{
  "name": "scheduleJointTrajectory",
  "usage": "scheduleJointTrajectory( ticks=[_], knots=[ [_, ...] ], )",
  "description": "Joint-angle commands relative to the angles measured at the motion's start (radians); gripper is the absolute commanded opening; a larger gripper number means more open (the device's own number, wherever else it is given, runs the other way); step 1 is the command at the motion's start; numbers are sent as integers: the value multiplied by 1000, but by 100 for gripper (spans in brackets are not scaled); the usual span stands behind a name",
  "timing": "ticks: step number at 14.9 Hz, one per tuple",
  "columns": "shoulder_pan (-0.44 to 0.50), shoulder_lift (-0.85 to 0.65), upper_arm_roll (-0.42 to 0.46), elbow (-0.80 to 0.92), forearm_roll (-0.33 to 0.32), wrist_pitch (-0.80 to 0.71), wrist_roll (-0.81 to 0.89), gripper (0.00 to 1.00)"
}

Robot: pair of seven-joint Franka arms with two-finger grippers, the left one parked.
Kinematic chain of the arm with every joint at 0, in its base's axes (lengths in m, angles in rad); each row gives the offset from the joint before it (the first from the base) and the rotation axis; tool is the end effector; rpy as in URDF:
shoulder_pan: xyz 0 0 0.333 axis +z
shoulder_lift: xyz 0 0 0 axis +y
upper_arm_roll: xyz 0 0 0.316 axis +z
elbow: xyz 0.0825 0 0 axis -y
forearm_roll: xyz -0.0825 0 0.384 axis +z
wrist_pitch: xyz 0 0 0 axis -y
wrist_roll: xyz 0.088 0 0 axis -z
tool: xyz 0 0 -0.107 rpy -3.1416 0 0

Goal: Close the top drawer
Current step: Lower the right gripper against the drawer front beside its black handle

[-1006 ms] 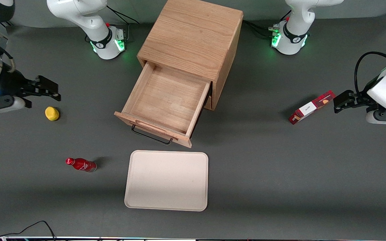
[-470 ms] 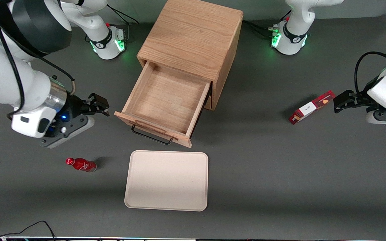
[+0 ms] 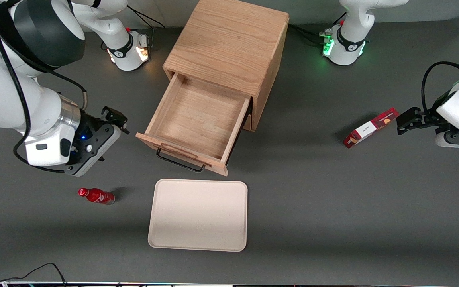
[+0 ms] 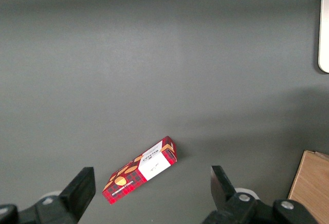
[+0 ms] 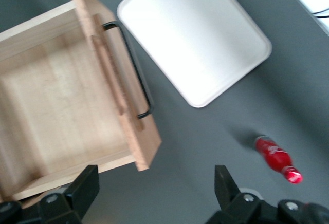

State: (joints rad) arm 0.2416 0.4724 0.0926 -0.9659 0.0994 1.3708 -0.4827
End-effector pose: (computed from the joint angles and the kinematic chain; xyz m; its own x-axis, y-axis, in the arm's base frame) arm 0.6320 0.2133 0.5987 0.6792 0.7339 0.0085 0.7261 -0.6702 -0.1537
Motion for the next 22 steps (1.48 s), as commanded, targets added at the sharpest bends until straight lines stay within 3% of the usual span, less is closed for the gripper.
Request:
scheduleJointTrajectory(
  ticks=[1,7,10,13,22],
  knots=[
    [-7,17,19,7,36,-3,-43,100],
    [2,97,24,18,36,105,-261,100],
    [-1,143,22,21,36,134,-270,100],
    [-11,202,22,26,94,155,-270,100],
    [4,287,33,22,144,169,-260,100]
  ],
)
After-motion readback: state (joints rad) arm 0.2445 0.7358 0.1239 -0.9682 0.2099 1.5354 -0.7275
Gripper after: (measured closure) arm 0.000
